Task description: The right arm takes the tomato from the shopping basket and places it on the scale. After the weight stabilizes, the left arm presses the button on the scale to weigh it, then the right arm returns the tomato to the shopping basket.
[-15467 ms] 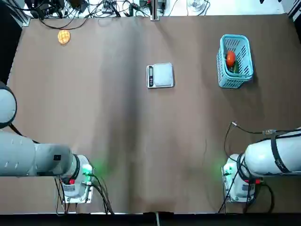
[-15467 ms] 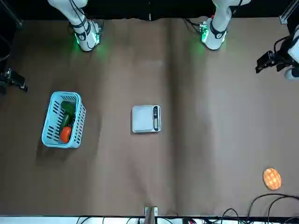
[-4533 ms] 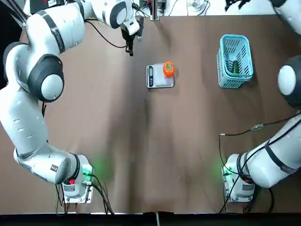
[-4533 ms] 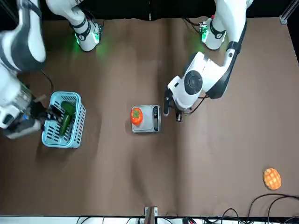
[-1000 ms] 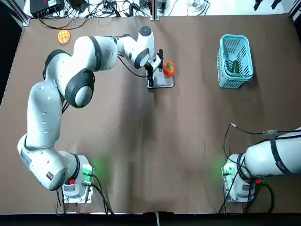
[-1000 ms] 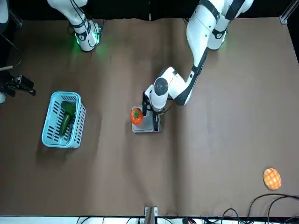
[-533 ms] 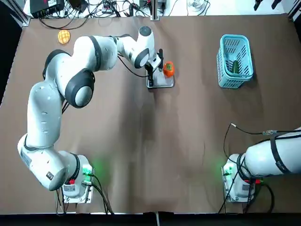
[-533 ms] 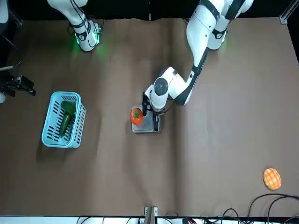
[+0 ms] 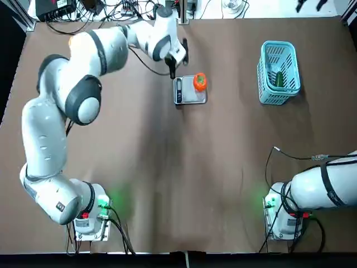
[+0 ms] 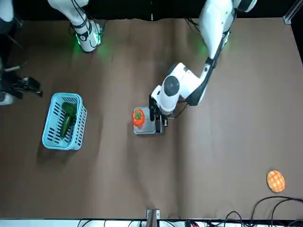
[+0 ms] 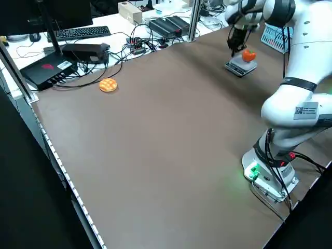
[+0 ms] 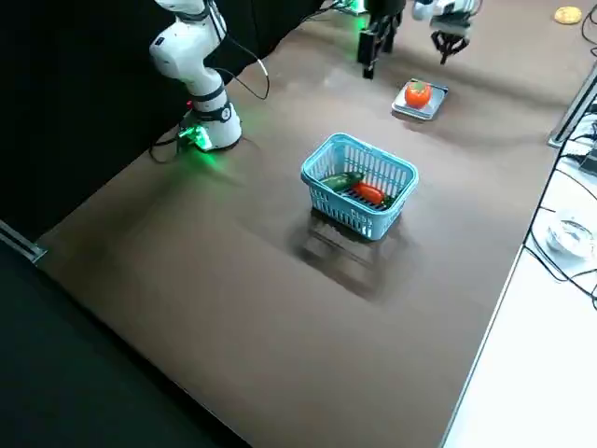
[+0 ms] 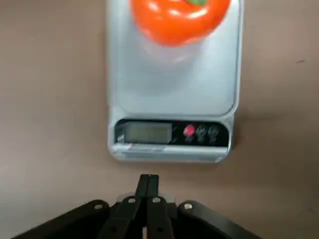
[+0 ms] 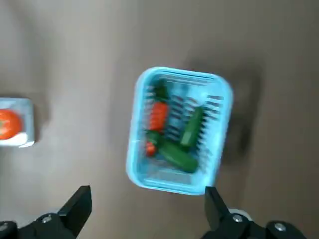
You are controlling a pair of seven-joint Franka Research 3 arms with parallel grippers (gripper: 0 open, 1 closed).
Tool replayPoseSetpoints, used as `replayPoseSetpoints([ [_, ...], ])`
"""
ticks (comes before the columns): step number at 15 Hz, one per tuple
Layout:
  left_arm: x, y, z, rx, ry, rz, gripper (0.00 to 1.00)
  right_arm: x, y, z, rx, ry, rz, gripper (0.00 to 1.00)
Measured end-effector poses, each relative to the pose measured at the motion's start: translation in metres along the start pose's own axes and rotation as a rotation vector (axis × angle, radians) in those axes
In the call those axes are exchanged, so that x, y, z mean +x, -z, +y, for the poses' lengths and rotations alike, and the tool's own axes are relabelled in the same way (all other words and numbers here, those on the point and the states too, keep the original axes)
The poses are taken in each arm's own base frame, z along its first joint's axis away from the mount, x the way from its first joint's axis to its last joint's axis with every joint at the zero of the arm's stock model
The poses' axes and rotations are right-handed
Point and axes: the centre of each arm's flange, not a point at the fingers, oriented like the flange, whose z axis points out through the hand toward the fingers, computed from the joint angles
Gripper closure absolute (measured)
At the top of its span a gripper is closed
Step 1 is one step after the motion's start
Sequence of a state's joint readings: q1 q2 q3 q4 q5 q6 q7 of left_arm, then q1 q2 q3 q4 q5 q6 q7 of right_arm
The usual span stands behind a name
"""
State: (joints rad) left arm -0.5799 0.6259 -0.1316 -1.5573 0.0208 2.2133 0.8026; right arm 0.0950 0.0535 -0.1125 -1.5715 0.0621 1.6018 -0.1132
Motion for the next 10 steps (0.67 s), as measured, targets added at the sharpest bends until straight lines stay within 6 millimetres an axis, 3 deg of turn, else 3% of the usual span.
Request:
replayPoseSetpoints([
  [2, -0.027, 0.045, -0.021, 0.020, 0.045, 0.004, 0.99, 0.006, -0.011, -0.042, 0.051, 0.053, -0.015, 0.00],
  [4, -0.068, 0.088, -0.044, 0.019, 0.103, -0.011, 0.99, 0.013, -0.027, -0.077, 0.139, 0.081, -0.033, 0.00],
  [7, -0.136, 0.142, -0.072, 0.022, 0.198, -0.026, 0.99, 0.031, -0.066, -0.105, 0.352, 0.057, -0.075, 0.00],
  [10, -0.183, 0.168, -0.084, 0.006, 0.269, -0.046, 0.77, 0.053, -0.129, -0.140, 0.529, 0.009, -0.112, 0.00],
])
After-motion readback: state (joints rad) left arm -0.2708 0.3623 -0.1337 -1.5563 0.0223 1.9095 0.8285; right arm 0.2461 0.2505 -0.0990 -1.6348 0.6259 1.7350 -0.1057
